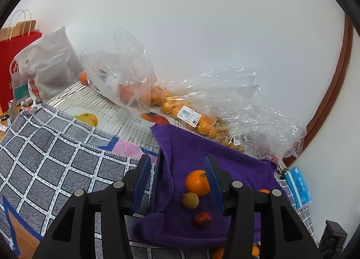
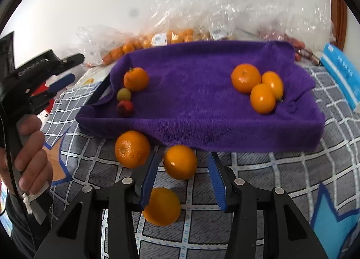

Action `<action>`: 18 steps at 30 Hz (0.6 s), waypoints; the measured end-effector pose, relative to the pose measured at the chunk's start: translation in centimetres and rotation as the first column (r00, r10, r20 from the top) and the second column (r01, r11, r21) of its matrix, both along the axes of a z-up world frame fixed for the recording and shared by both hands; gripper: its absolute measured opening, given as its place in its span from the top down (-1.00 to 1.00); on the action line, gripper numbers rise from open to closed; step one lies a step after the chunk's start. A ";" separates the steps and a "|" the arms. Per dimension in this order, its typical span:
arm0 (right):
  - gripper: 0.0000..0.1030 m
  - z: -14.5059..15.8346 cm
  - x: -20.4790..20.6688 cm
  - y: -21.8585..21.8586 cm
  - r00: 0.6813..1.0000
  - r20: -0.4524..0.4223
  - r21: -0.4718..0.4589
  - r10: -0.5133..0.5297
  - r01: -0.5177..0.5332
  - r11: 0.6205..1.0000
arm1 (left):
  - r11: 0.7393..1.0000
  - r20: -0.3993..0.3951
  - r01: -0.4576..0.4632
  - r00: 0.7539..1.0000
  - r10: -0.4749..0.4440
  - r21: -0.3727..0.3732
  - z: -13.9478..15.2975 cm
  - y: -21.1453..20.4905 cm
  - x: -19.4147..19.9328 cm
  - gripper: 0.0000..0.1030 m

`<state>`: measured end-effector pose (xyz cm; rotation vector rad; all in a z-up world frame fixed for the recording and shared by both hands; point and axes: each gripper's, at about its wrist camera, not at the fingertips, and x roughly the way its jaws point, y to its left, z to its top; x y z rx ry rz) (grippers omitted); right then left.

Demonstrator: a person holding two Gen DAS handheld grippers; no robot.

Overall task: Organize fruits
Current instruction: 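Lower the oval orange and yellow fruit onto the towel and open both grippers, then grasp a round orange on the bedspread with the right gripper while the left withdraws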

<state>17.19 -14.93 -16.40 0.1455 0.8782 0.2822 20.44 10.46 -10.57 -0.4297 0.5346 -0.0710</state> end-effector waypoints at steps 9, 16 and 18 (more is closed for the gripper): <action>0.39 0.8 -1.4 -0.2 0.998 0.070 0.002 -0.010 0.010 1.000 | 0.999 0.024 0.037 0.999 -0.038 0.030 0.2 -1.2 -0.4 0.08; 0.38 1.3 -3.3 -3.1 0.987 0.129 -0.128 -0.092 0.109 0.986 | 0.998 -0.001 0.051 0.999 -0.051 -0.037 -0.3 -0.9 -0.2 0.08; 0.38 0.5 -3.5 -4.2 0.987 0.113 -0.134 -0.113 0.127 0.983 | 0.998 -0.007 0.045 0.999 -0.046 -0.046 -0.5 -0.8 -0.1 0.09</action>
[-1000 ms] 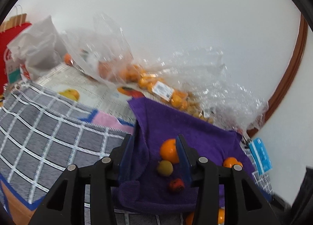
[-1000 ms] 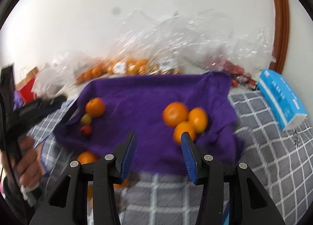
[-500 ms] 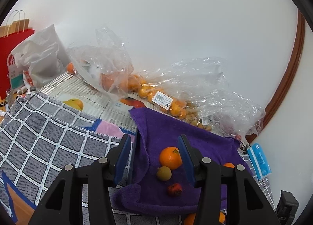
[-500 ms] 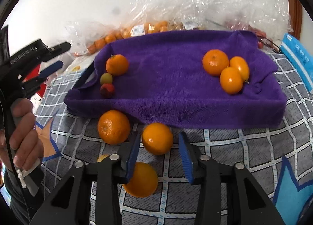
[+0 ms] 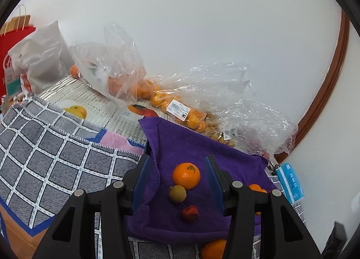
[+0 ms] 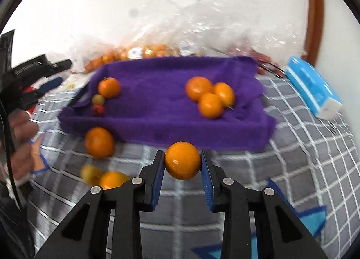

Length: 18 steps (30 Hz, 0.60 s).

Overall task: Organize fruits
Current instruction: 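Grasp a round orange on the bedspread with the right gripper while the left withdraws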

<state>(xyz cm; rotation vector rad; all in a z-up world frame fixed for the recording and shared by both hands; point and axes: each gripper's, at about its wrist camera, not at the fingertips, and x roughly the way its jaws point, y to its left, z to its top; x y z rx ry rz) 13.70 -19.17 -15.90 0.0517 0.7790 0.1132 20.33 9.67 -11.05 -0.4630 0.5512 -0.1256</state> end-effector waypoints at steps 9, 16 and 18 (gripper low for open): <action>0.37 -2.0 0.7 -1.5 0.998 -0.059 0.010 -0.024 0.025 1.000 | 0.993 -0.034 0.104 0.994 -0.106 -0.051 -0.6 -0.5 0.4 0.11; 0.38 -1.7 0.1 -1.9 1.000 -0.026 0.040 -0.008 0.009 0.999 | 0.990 -0.005 0.138 0.990 -0.138 0.004 -0.2 -2.2 -0.4 0.11; 0.38 -1.6 0.1 -2.6 0.999 -0.019 0.064 -0.031 0.032 0.997 | 0.990 0.012 0.138 0.990 -0.139 0.034 0.2 -2.6 -0.7 0.11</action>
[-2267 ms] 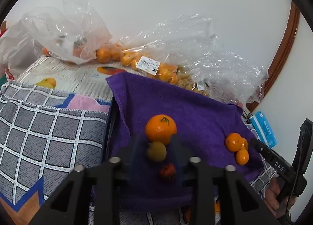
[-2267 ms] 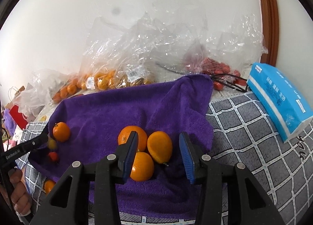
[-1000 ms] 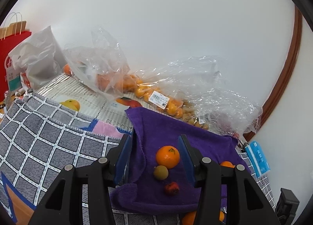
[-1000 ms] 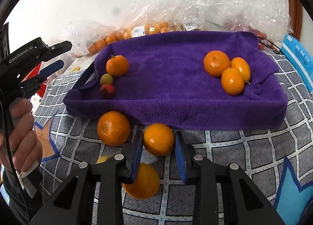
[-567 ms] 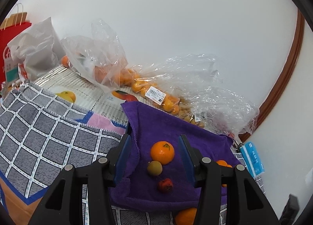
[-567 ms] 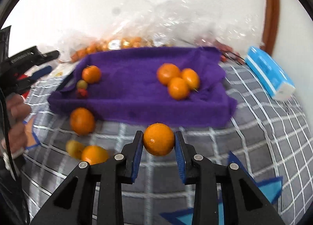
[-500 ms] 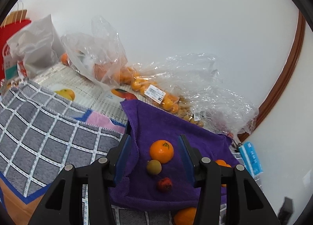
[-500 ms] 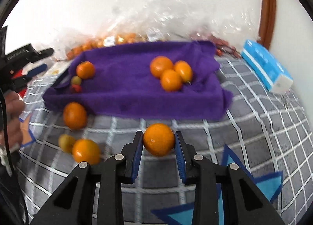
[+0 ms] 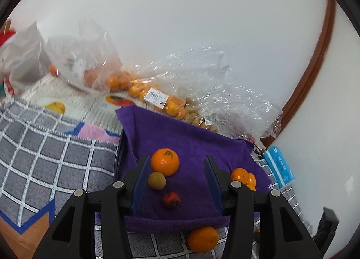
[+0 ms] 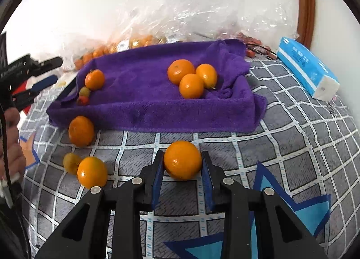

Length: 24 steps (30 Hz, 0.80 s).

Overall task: Organize fruits
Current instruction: 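Grasp a round orange on the bedspread with the right gripper while the left withdraws, then grasp the large orange on the bedspread with the left gripper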

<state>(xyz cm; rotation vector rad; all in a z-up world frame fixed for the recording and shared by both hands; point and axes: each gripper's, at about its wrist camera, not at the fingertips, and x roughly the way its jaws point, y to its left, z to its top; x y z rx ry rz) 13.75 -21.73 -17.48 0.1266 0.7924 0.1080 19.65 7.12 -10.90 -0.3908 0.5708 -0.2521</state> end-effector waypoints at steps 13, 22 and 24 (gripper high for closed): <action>0.38 0.3 -0.3 -1.5 0.998 0.039 0.071 -0.056 0.053 0.996 | 0.996 0.004 0.059 0.998 -0.060 0.065 -0.2 -1.7 -0.3 0.11; 0.38 0.4 -0.3 -1.0 0.998 0.040 0.050 -0.046 0.044 0.998 | 0.991 -0.018 0.088 0.996 -0.087 0.105 0.3 -3.4 -1.1 0.08; 0.38 0.3 -0.3 -1.1 0.998 0.039 0.048 -0.052 0.050 0.998 | 0.986 -0.013 0.112 0.994 -0.111 0.127 0.8 -3.9 -2.3 0.03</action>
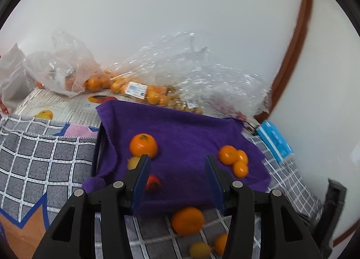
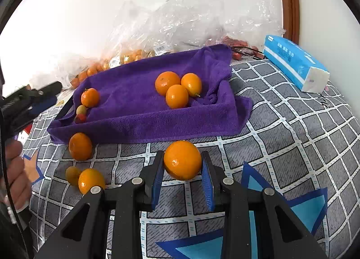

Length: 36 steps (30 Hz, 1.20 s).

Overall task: Organize fruits
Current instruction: 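Grasp the large orange on the bedspread with the left gripper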

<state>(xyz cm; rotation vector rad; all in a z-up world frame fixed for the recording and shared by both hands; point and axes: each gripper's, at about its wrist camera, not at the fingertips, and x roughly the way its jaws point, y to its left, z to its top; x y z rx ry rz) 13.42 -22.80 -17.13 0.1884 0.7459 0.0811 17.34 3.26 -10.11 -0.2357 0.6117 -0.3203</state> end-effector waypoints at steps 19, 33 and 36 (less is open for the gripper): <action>0.38 -0.3 0.2 -0.4 1.000 -0.018 0.008 -0.023 0.023 1.000 | 0.988 -0.222 0.042 0.975 -0.009 0.146 -5.4 -4.7 -0.8 0.18; 0.38 -0.5 0.4 -0.5 0.999 -0.026 0.006 -0.021 0.022 1.000 | 0.993 -0.316 -0.010 0.948 0.046 0.116 -5.2 1.8 -4.1 0.18; 0.38 -0.5 0.6 -0.3 0.999 -0.032 0.003 -0.010 0.011 1.000 | 0.995 -0.309 -0.014 0.950 0.045 0.103 -5.8 1.9 -4.0 0.09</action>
